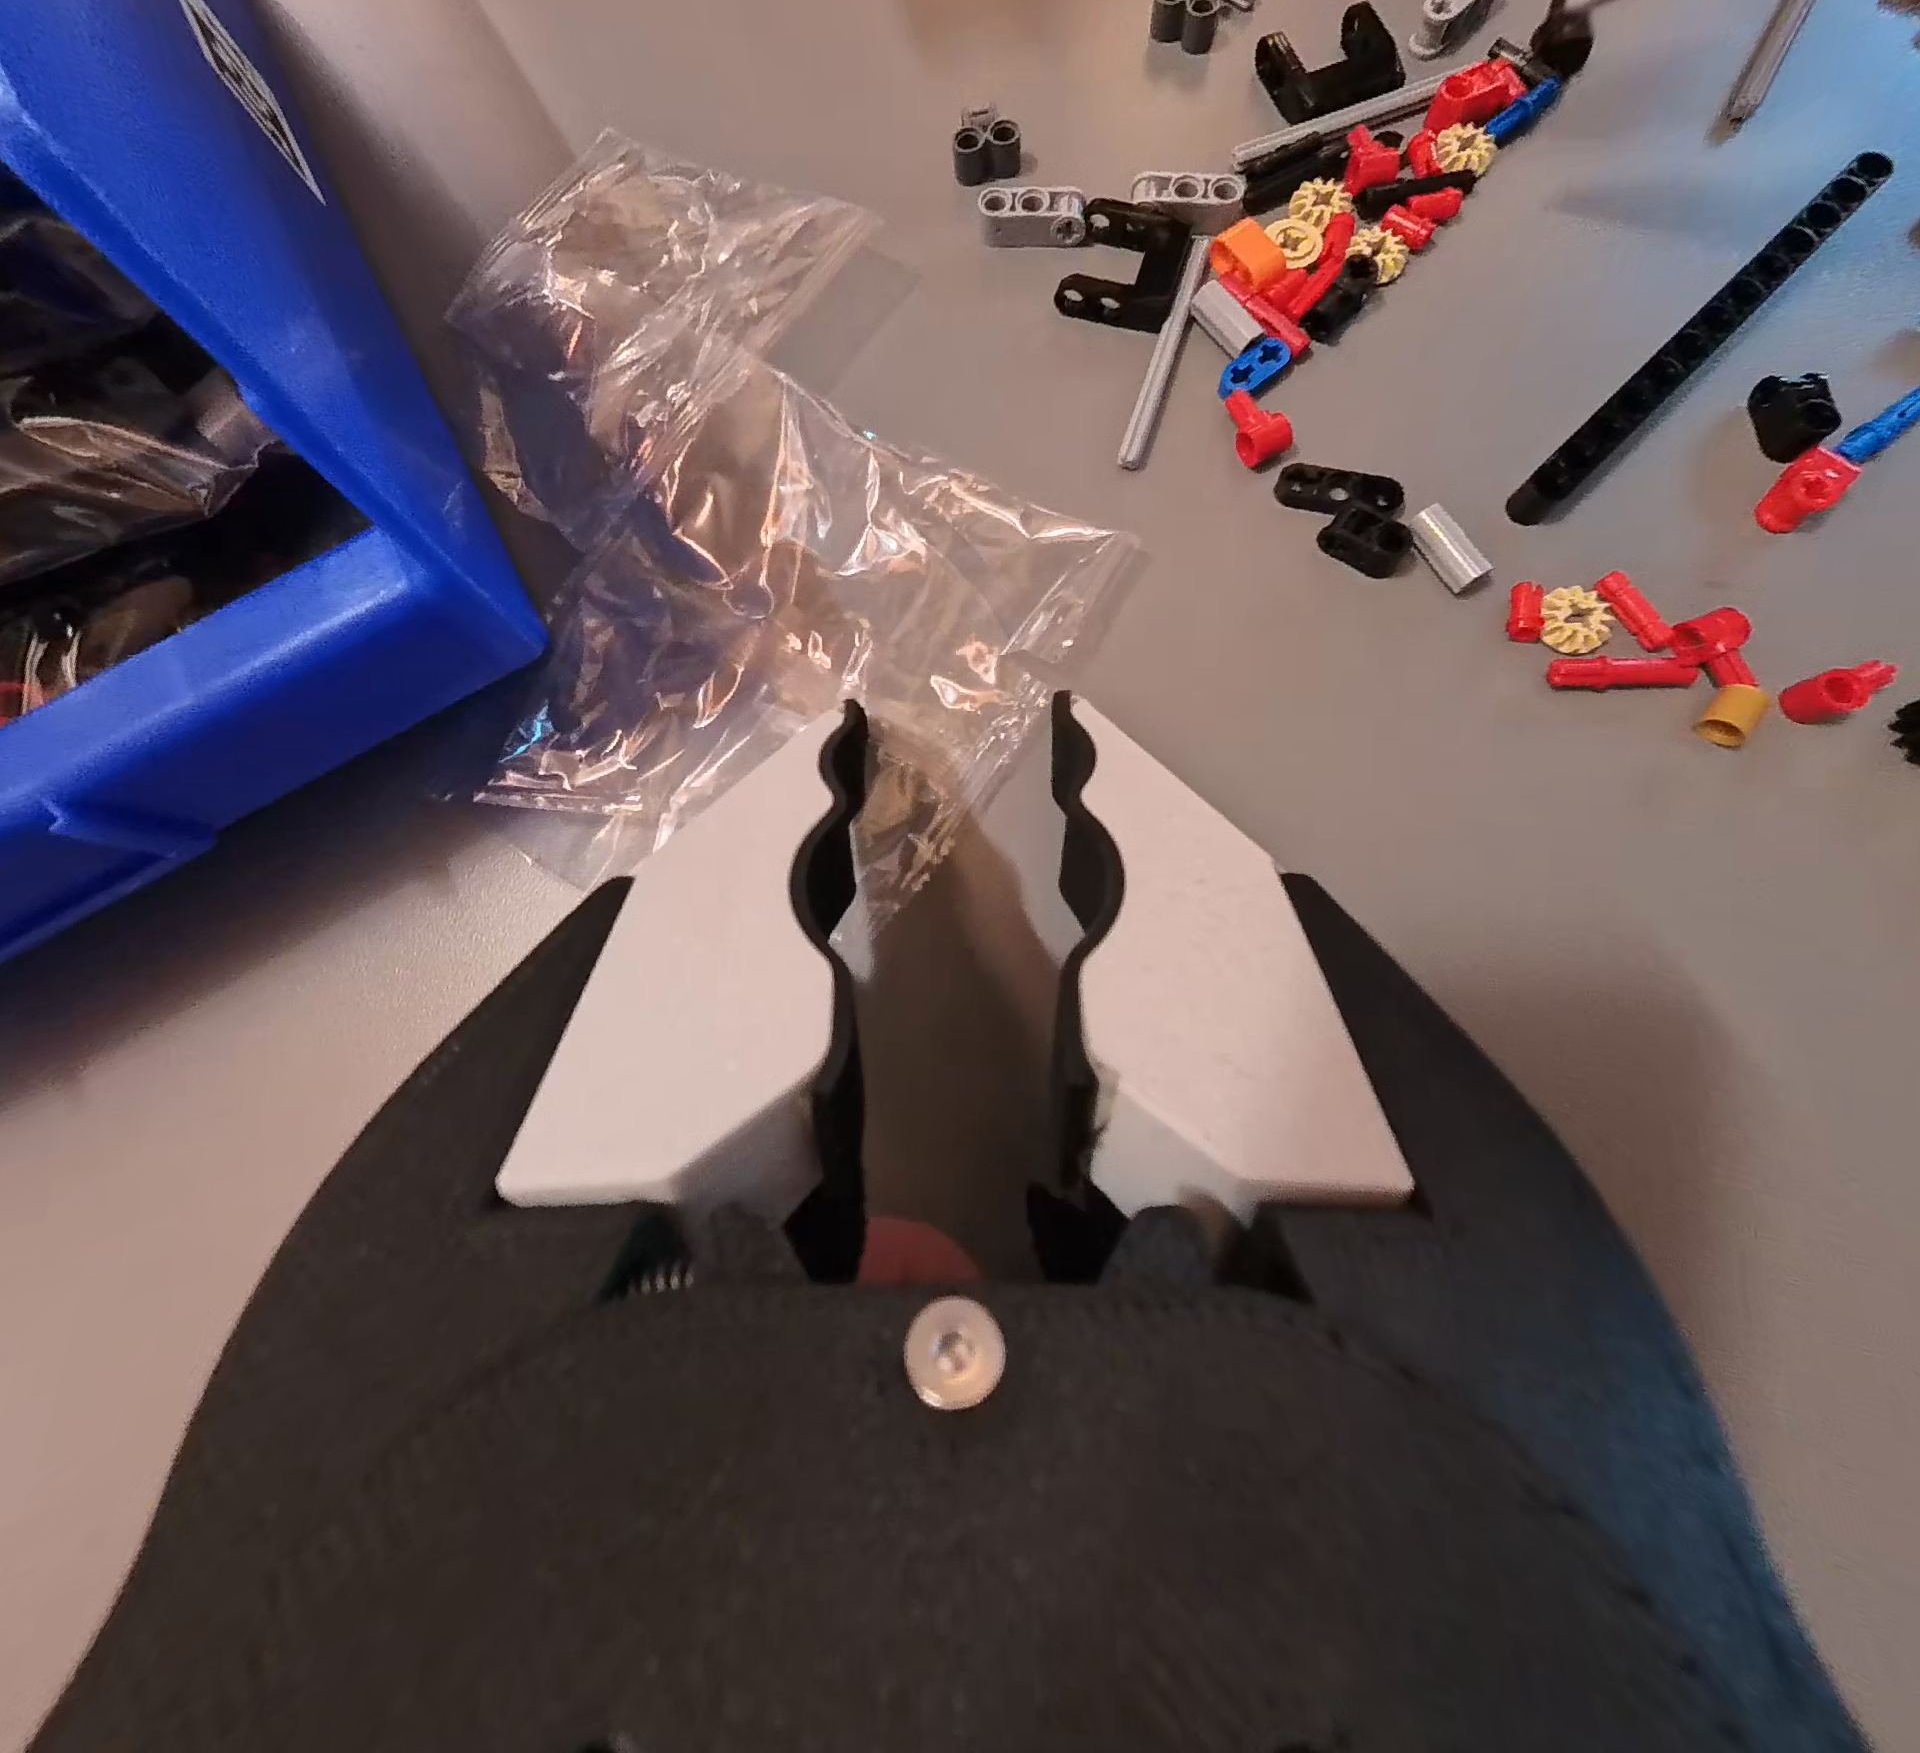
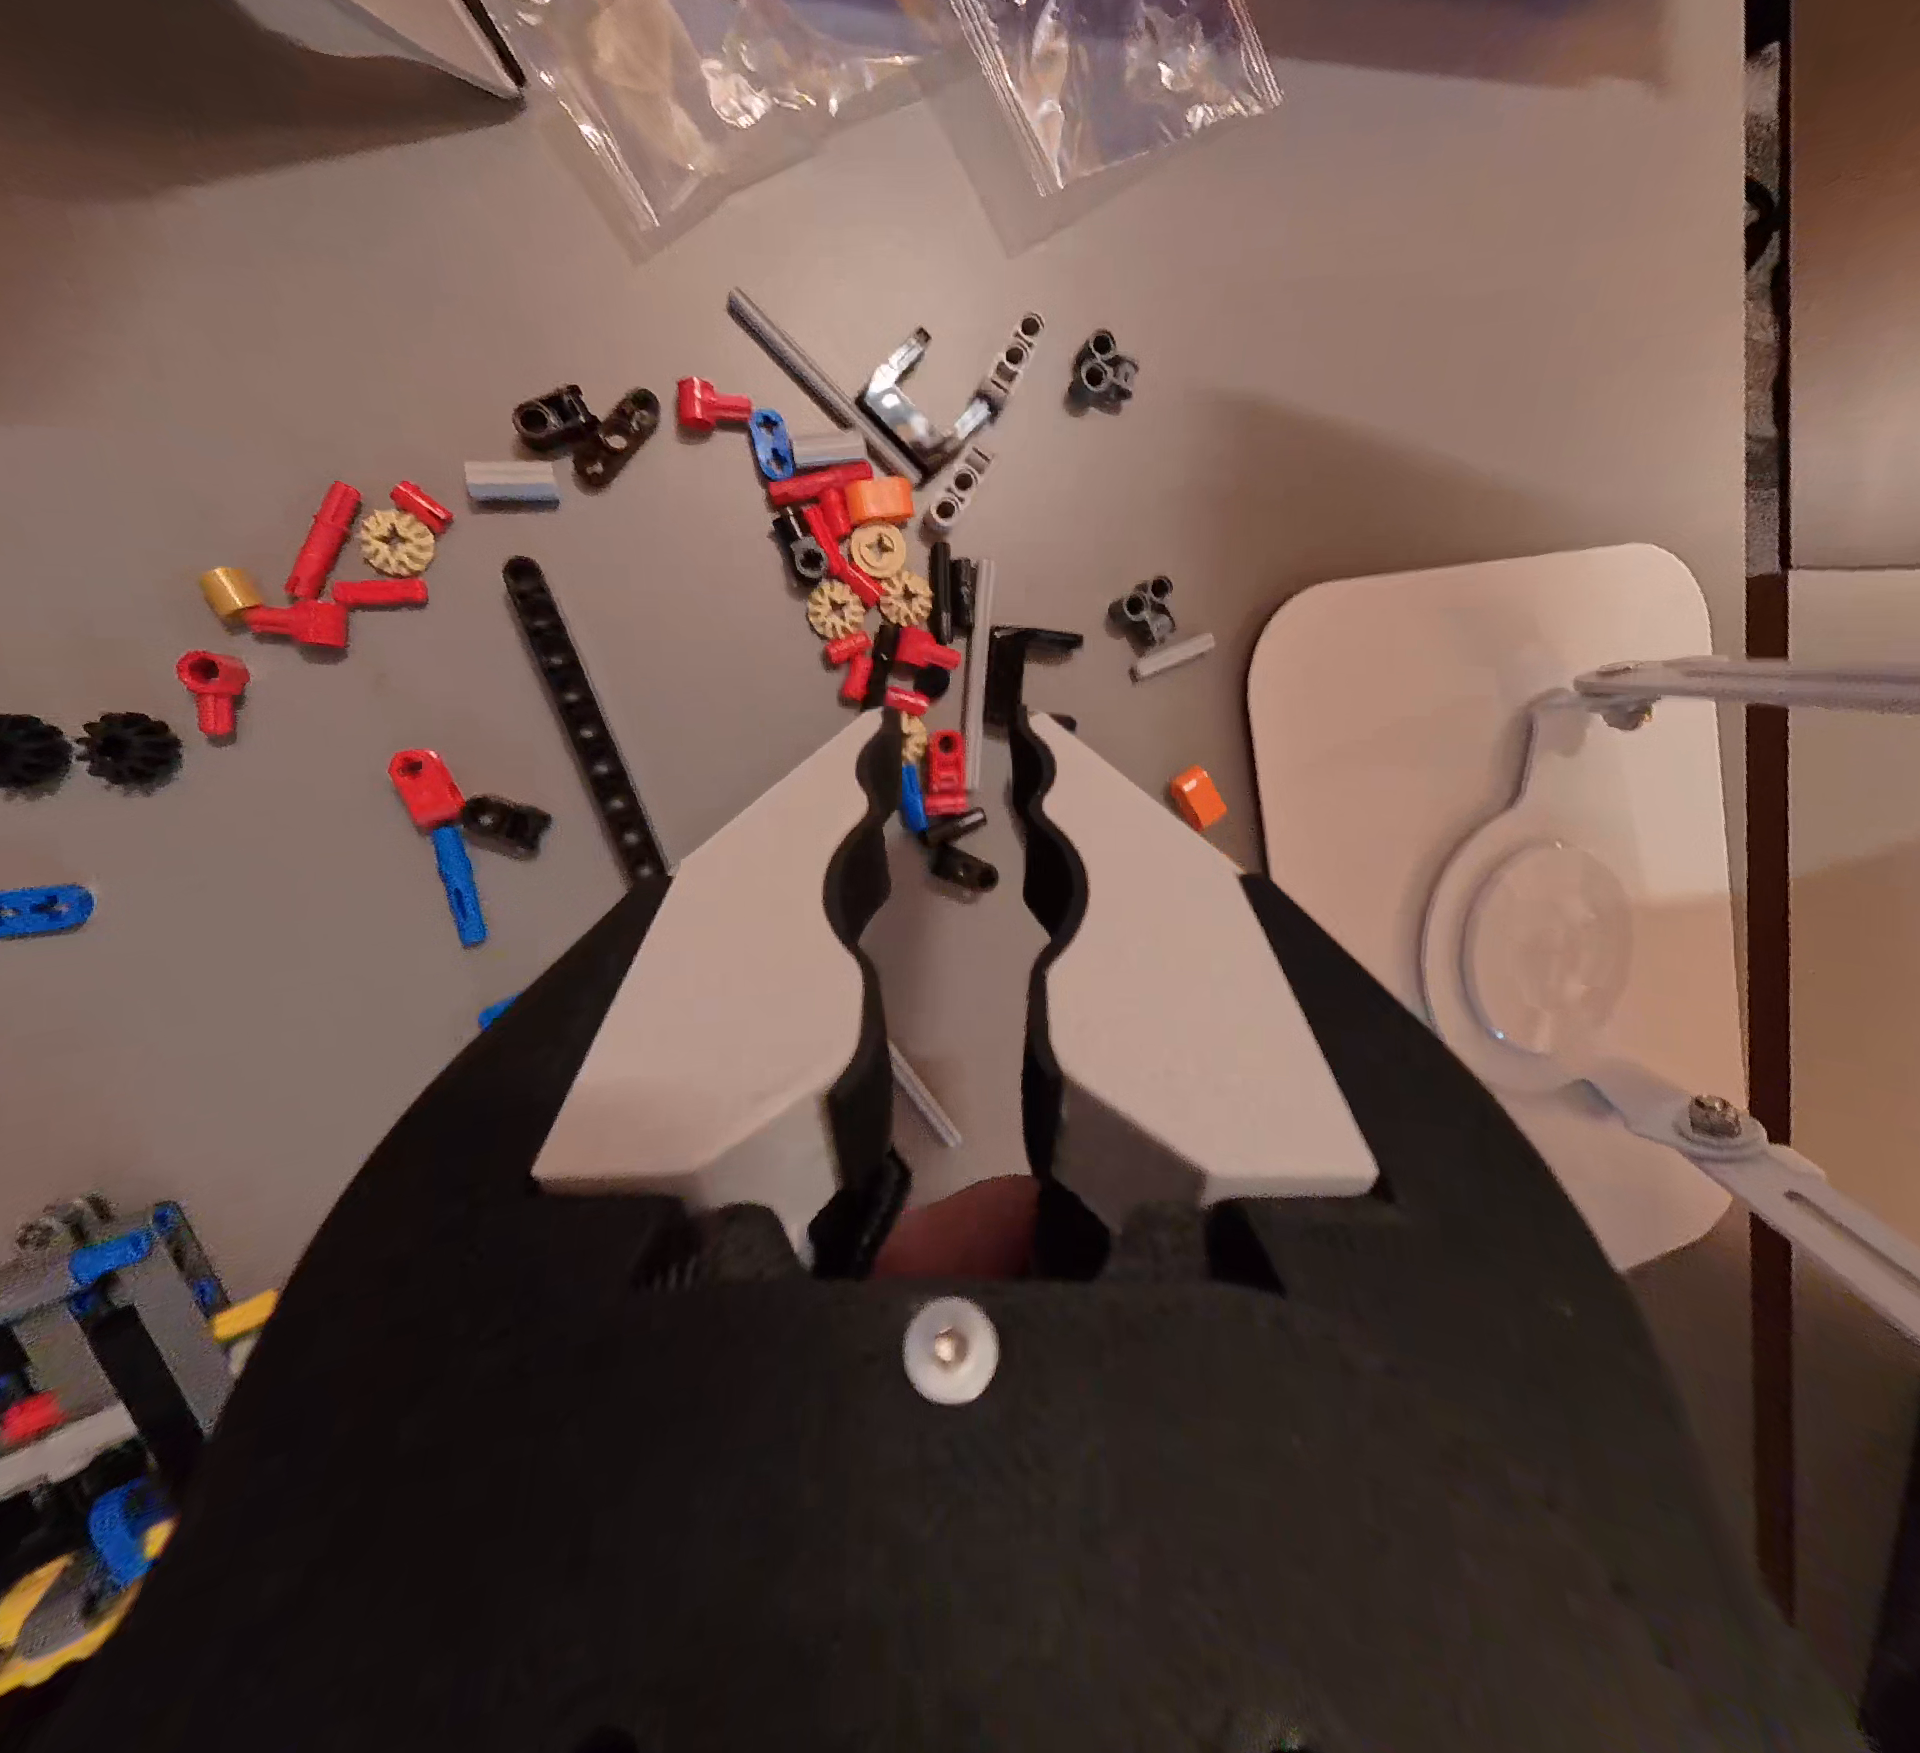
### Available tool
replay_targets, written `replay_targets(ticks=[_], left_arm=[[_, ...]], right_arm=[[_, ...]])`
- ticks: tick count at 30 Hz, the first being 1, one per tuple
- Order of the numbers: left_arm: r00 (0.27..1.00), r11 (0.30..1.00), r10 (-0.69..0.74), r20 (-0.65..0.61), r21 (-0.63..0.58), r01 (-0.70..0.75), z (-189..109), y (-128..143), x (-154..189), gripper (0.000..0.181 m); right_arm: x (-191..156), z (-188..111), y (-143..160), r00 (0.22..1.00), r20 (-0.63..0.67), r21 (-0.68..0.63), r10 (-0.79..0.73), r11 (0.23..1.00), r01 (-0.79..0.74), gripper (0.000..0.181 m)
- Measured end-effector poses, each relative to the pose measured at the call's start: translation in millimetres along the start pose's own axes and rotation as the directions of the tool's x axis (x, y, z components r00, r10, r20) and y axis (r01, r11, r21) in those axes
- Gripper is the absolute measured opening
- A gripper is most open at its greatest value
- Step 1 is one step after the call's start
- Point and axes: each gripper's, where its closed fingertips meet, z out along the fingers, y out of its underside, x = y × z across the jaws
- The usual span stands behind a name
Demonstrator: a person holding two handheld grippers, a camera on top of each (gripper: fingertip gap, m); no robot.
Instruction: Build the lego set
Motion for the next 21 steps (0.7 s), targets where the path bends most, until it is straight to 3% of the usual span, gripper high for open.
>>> replay_targets(ticks=[14,21], left_arm=[[1.0,1.0,-0.003,-0.003,0.0,0.003,0.1,0.1,0.1,0.034],[1.0,1.0,-0.011,-0.011,-0.002,0.011,0.3,0.3,0.3,0.034]], right_arm=[[23.5,-8.2,51.6,0.999,-0.025,-0.124,0.031,0.992,-0.034,0.02],[15.2,-21.1,64.1,0.998,0.06,-0.127,-0.012,0.992,0.019,0.013]])
